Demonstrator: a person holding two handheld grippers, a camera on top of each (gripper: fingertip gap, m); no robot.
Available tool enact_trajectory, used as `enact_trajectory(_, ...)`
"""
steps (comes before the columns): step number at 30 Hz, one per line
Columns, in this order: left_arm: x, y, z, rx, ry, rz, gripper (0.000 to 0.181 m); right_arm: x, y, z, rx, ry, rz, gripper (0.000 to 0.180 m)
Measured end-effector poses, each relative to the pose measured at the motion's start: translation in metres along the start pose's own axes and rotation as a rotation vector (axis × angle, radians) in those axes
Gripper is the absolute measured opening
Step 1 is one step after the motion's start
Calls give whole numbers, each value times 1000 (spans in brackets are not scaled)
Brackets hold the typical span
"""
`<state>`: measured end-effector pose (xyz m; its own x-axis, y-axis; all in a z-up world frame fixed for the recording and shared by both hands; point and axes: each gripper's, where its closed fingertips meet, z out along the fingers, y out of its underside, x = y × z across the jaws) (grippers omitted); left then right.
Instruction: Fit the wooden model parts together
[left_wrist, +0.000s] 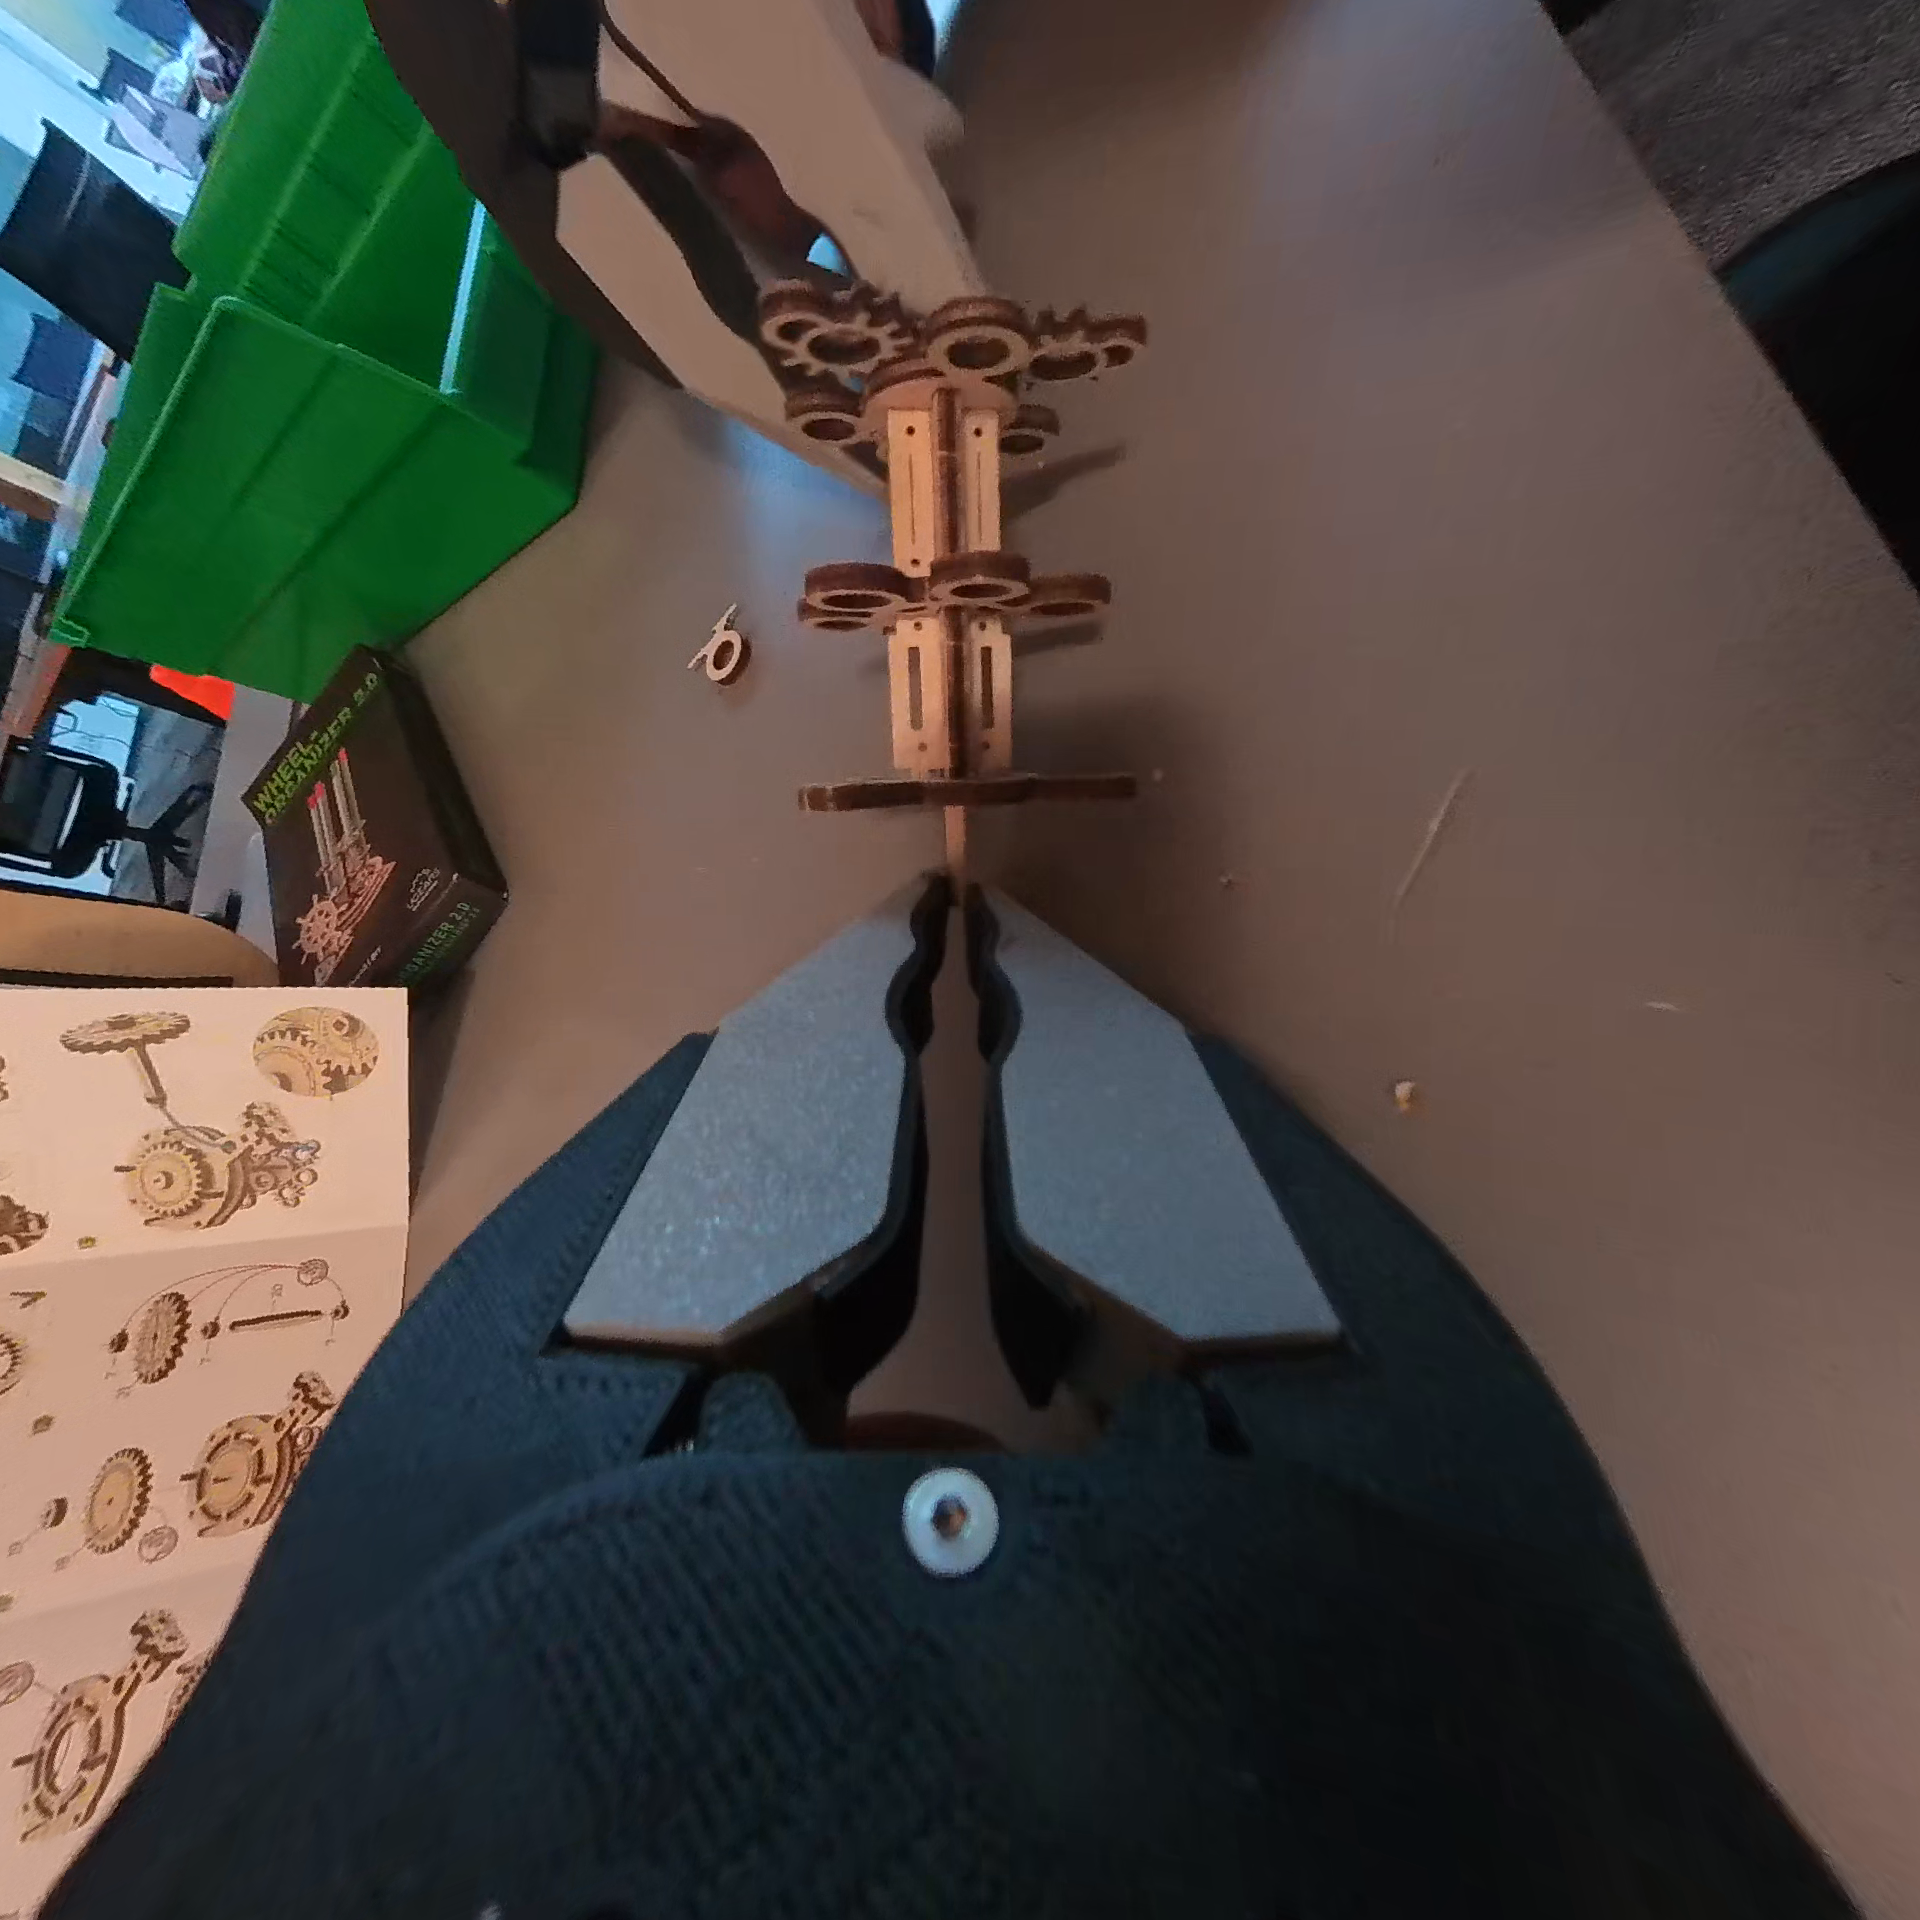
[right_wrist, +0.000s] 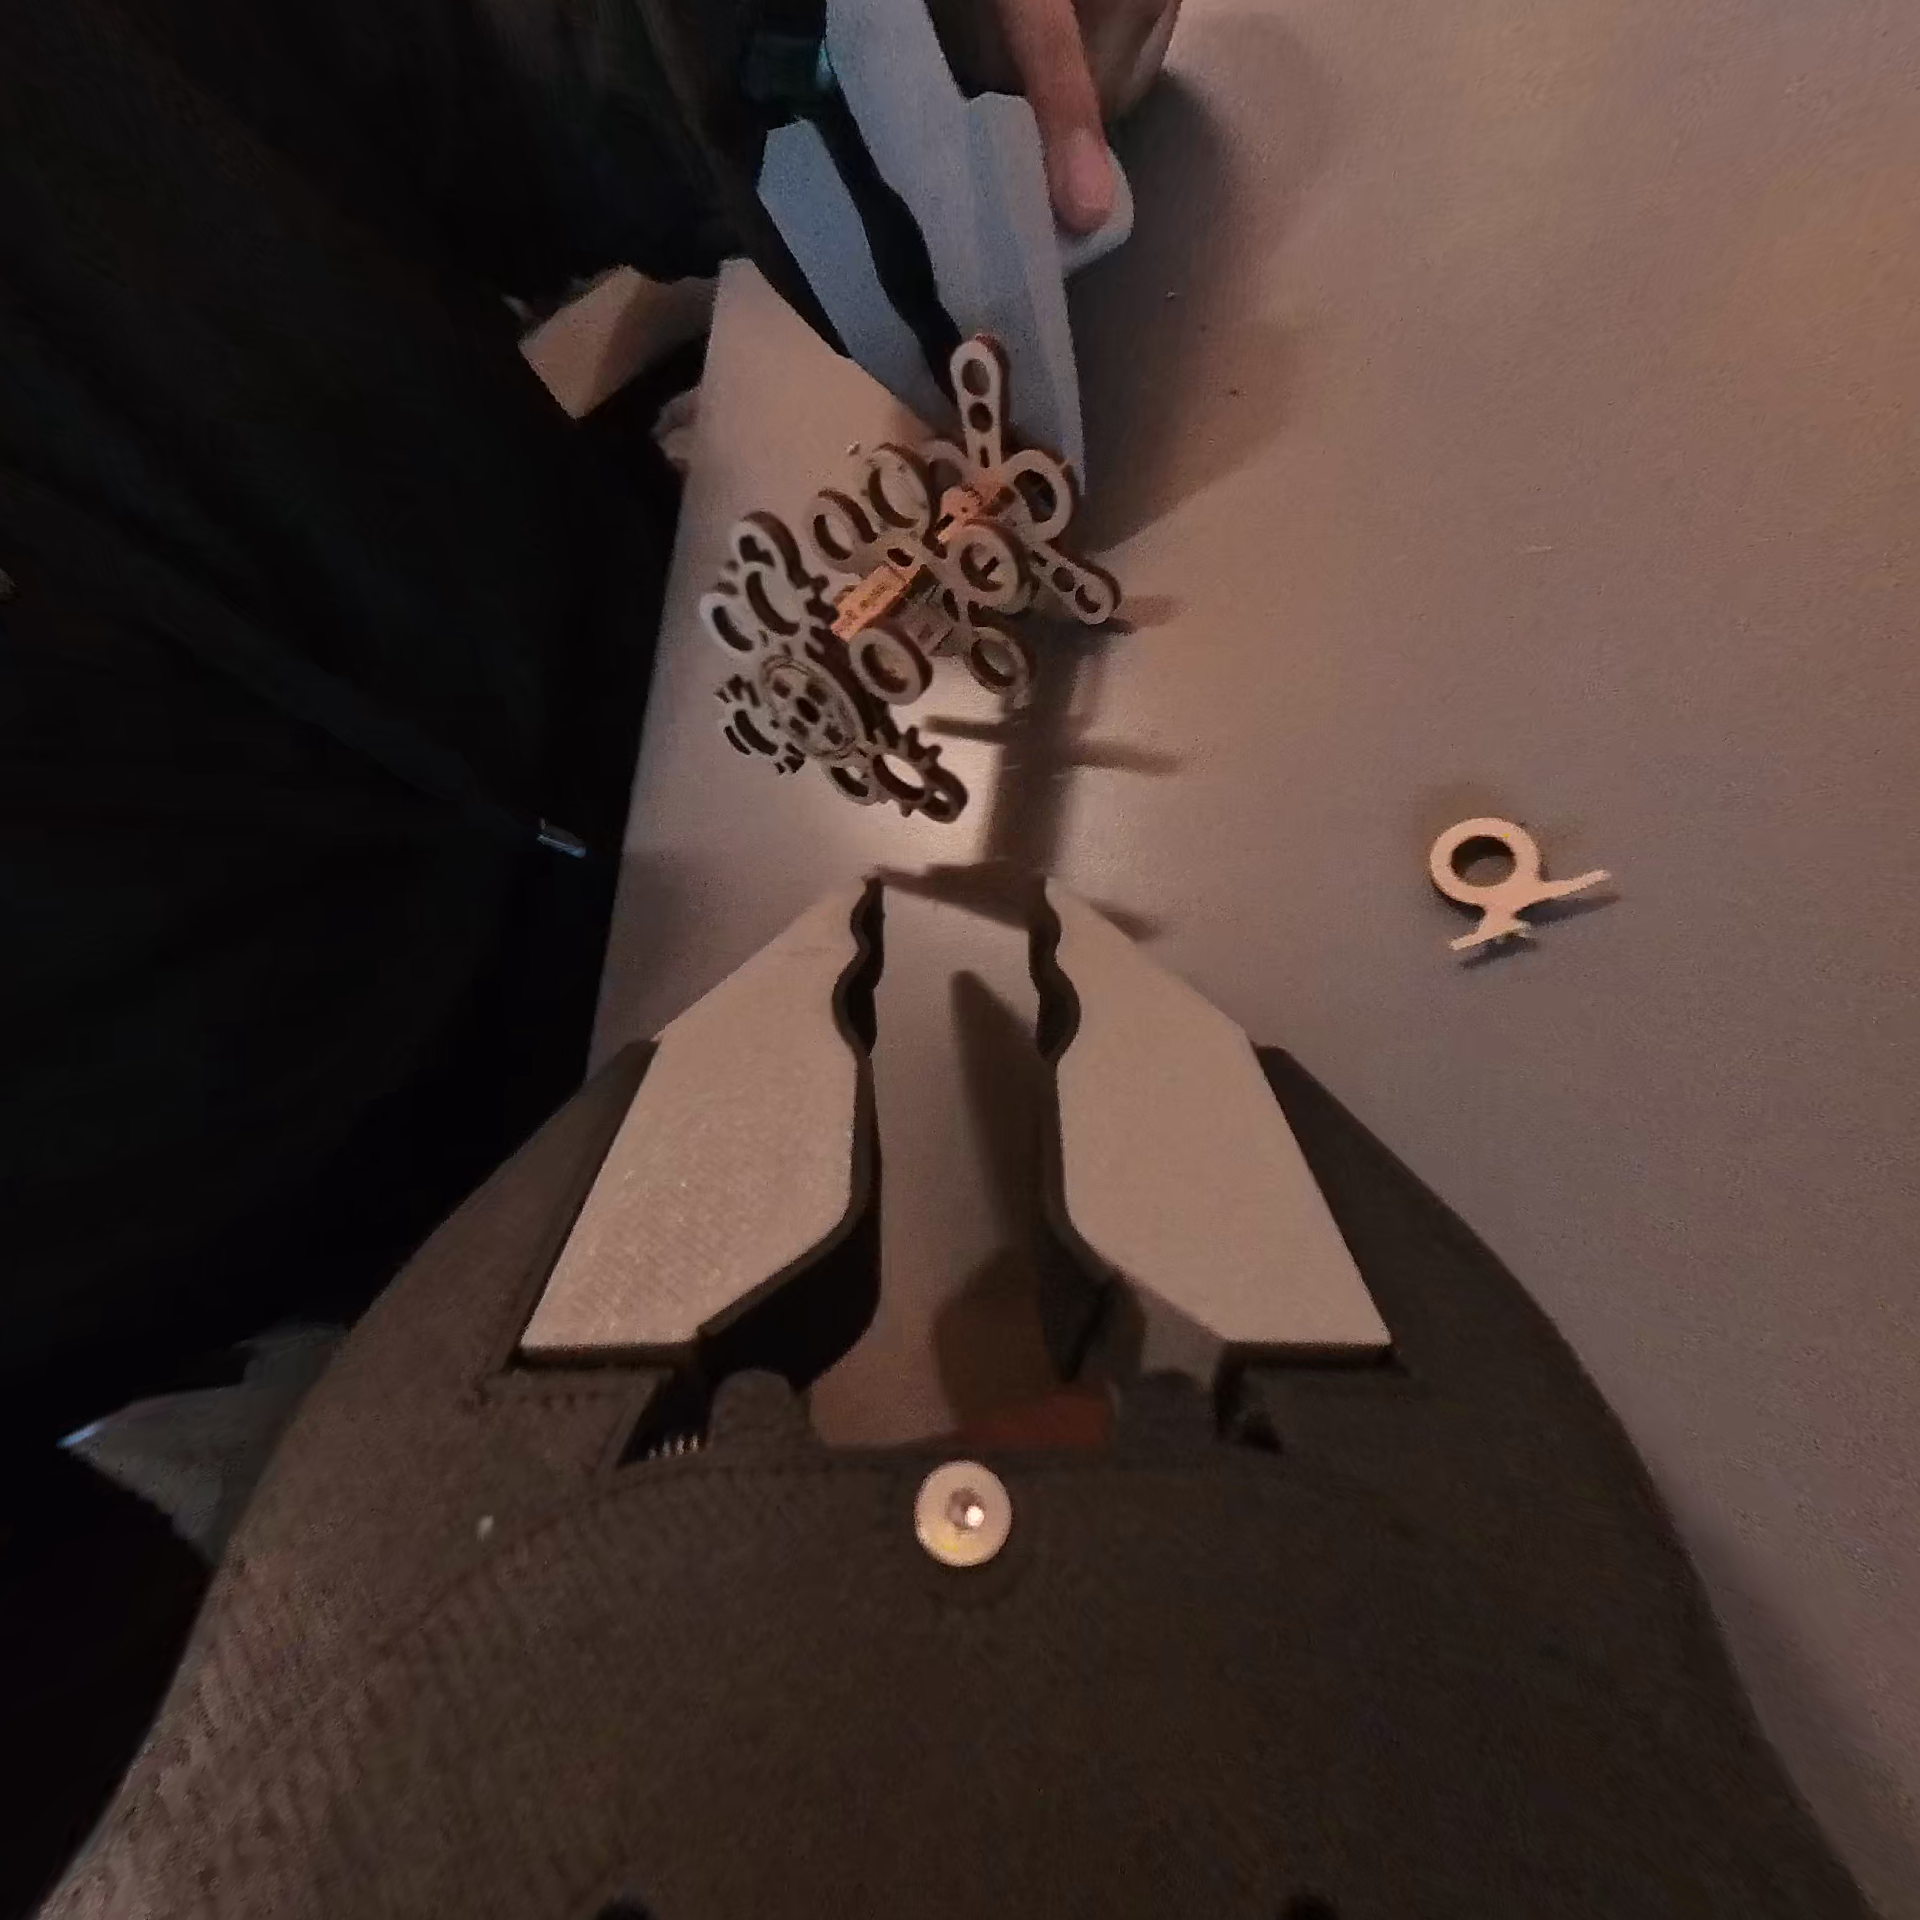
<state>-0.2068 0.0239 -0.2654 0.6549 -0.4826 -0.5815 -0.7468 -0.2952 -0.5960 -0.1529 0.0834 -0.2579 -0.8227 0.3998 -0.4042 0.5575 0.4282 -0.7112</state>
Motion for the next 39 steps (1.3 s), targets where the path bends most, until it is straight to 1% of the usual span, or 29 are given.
enact_trajectory(1, 0, 0, 0, -1, 0, -1, 0, 0, 0, 1, -4, 17, -13, 24)
enact_trajectory(8, -1, 1, 1, -8, -5, -9, 0, -8, -1, 8, -30, 28, -65, 24)
enact_trajectory(13, -2, 1, 1, -14, -15, -8, 0, -6, -5, 1, -7, 69, -89, 22)
enact_trajectory(22, -2, 1, 1, -16, -17, -8, 0, -9, -45, -20, 198, 162, -230, 17)
enact_trajectory(27, -2, 2, 2, -18, -18, -8, 0, -8, -65, -25, 310, 207, -260, 22)
enact_trajectory(29, -2, 2, 2, -18, -17, -10, 0, -5, -65, -20, 302, 213, -241, 23)
enact_trajectory(32, -3, 2, 2, -21, -18, -12, 0, -5, -61, -12, 271, 190, -228, 29)
enact_trajectory(35, -2, 1, 2, -20, -20, -10, 0, -2, -62, -18, 283, 219, -235, 27)
enact_trajectory(37, -2, 1, 2, -20, -20, -10, 0, -5, -62, -19, 291, 190, -219, 26)
enact_trajectory(39, -2, 1, 2, -20, -20, -10, 0, -2, -58, -18, 261, 198, -214, 25)
